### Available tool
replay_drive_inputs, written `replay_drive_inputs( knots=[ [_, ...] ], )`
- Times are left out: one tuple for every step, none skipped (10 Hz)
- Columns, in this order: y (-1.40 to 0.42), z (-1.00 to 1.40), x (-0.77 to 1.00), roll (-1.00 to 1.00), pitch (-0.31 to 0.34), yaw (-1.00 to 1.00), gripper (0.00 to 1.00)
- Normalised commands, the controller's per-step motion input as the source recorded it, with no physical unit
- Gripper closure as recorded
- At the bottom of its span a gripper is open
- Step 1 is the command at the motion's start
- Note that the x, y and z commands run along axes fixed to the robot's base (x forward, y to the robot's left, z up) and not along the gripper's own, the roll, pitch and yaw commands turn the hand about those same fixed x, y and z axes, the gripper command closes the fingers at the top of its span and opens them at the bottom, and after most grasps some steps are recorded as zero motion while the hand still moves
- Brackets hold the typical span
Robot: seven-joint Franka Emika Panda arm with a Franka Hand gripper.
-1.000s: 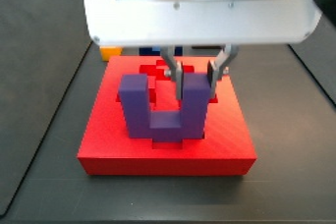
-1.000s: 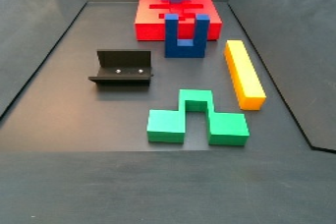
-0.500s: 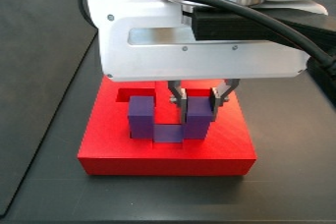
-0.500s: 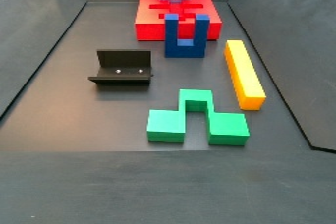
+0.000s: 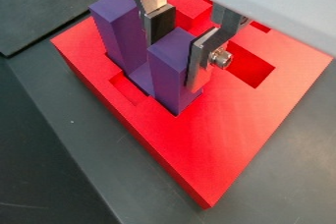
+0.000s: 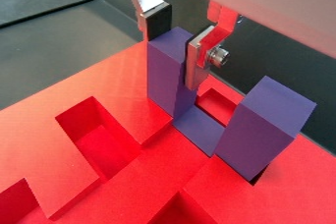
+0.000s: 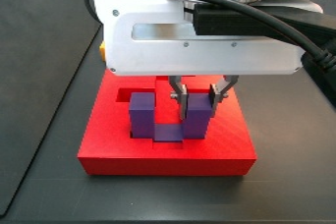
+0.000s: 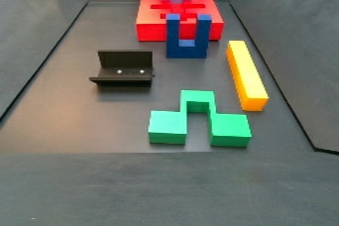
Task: Pick up the purple object. Move up. Place the purple object on the fixture. Regrasp the purple object. Move to above the board. Insert the purple object.
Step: Insert the purple object.
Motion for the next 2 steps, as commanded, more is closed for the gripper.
replay_drive_inputs(
  knots=[
    [0.0, -0.36, 0.01, -0.1, 0.141, 0.0, 1.0],
    [0.0, -0.31, 0.0, -0.07, 0.087, 0.0, 1.0]
  ],
)
